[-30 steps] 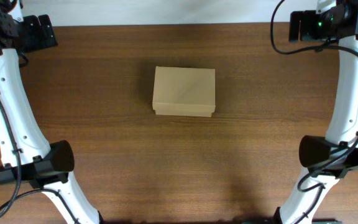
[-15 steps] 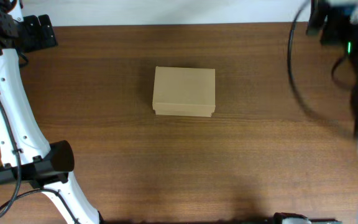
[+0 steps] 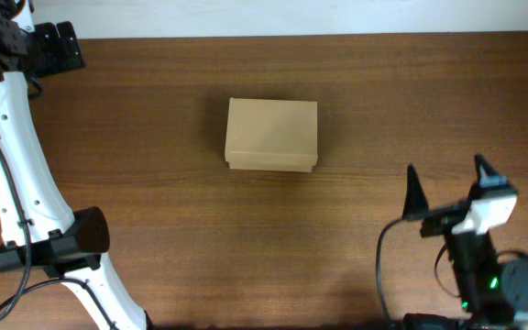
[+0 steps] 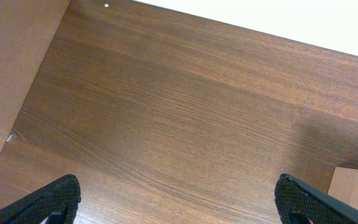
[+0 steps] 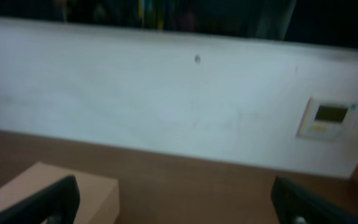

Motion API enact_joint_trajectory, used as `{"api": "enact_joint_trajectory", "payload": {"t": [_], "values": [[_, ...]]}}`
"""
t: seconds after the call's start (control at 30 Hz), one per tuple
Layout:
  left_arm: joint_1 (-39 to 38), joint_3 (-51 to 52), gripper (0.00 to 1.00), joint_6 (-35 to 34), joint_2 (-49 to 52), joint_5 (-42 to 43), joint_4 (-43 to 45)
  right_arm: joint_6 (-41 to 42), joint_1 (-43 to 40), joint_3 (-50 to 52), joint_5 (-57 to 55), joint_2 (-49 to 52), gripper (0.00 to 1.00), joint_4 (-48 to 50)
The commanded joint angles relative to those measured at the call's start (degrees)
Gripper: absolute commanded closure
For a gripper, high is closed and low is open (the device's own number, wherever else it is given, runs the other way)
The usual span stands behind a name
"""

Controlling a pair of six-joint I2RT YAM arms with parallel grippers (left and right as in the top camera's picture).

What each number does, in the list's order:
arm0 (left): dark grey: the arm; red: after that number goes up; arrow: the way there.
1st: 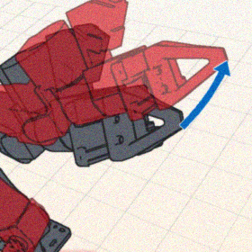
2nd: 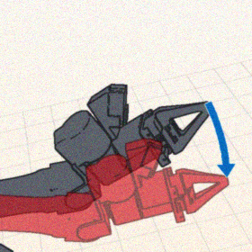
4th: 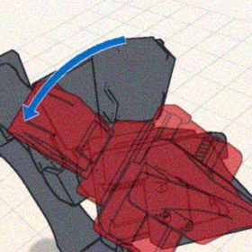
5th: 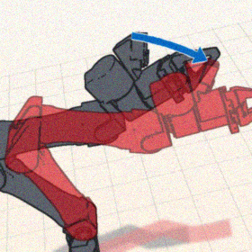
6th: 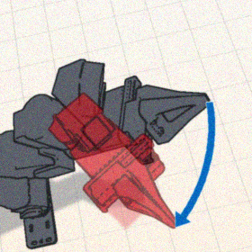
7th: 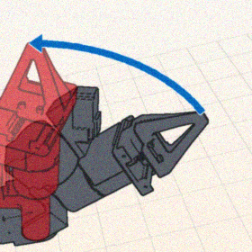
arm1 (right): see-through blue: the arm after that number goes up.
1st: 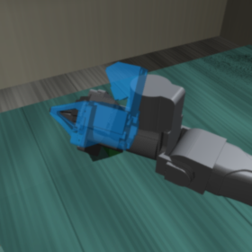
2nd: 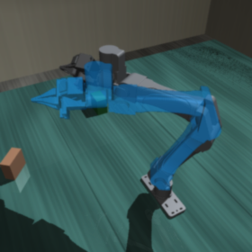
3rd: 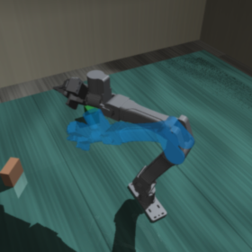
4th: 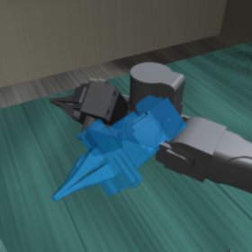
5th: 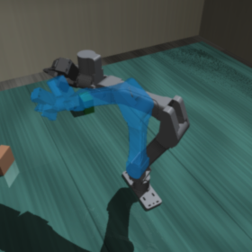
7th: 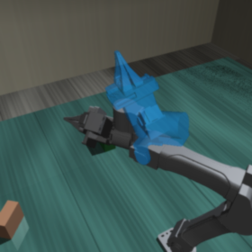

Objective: Pack container

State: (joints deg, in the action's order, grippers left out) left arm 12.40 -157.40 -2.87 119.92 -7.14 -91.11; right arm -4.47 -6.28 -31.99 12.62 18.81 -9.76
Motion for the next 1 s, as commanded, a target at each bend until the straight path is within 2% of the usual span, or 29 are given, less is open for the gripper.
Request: {"api": "enact_joint_trajectory", "payload": {"t": [0.0, 0.37, 0.7, 0.9, 0.97], "values": [[0.1, -0.2, 0.00, -0.2, 0.5, -0.2, -0.1, 0.4, 0.3, 6.7, 0.9, -6.6, 0.01, 1.7], [0.1, -0.2, 0.00, -0.2, 0.5, -0.2, -0.1, 0.4, 0.3, 19.7, 0.7, -18.4, 0.01, 2.5], [0.1, -0.2, 0.00, -0.2, 0.5, -0.2, -0.1, 0.4, 0.3, 28.5, 0.7, -18.7, 0.01, 8.8], [0.1, -0.2, 0.00, -0.2, 0.5, -0.2, -0.1, 0.4, 0.3, 31.6, 0.7, -18.7, 0.01, 9.2], [0.1, -0.2, 0.00, -0.2, 0.5, -0.2, -0.1, 0.4, 0.3, 31.7, 0.7, -18.7, 0.01, 6.4]]}}
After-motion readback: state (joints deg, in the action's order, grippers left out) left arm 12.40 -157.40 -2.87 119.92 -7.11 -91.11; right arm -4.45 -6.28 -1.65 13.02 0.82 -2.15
